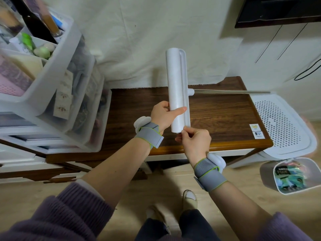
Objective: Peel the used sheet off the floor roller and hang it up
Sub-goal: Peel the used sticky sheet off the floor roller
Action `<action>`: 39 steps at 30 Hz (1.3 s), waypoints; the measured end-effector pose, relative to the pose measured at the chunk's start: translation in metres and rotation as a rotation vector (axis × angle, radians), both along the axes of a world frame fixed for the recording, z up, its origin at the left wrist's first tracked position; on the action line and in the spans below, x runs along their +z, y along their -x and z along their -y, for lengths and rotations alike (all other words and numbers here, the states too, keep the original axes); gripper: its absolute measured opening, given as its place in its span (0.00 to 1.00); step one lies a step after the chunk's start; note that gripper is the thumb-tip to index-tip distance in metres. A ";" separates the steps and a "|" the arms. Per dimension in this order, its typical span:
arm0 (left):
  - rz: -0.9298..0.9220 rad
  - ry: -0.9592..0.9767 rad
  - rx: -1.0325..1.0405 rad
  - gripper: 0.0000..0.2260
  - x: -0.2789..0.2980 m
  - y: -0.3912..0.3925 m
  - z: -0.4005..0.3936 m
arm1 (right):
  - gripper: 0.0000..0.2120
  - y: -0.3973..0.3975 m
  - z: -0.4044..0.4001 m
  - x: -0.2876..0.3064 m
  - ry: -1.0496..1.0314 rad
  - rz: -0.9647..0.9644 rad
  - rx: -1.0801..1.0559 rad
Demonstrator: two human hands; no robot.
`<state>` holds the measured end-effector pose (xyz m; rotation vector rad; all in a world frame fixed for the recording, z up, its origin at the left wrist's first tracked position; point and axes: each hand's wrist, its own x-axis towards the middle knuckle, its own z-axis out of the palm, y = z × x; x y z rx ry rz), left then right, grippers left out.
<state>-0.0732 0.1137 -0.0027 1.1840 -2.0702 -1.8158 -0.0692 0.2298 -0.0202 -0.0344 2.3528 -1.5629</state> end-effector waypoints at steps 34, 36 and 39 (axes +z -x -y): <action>-0.075 -0.260 -0.012 0.16 0.011 0.006 0.006 | 0.02 0.029 -0.032 0.004 0.024 -0.356 0.251; -0.064 -0.257 -0.012 0.17 0.011 0.006 0.006 | 0.02 0.032 -0.035 0.005 -0.014 -0.435 0.301; -0.045 -0.257 -0.020 0.20 0.010 0.006 0.007 | 0.02 0.035 -0.038 0.006 0.007 -0.461 0.329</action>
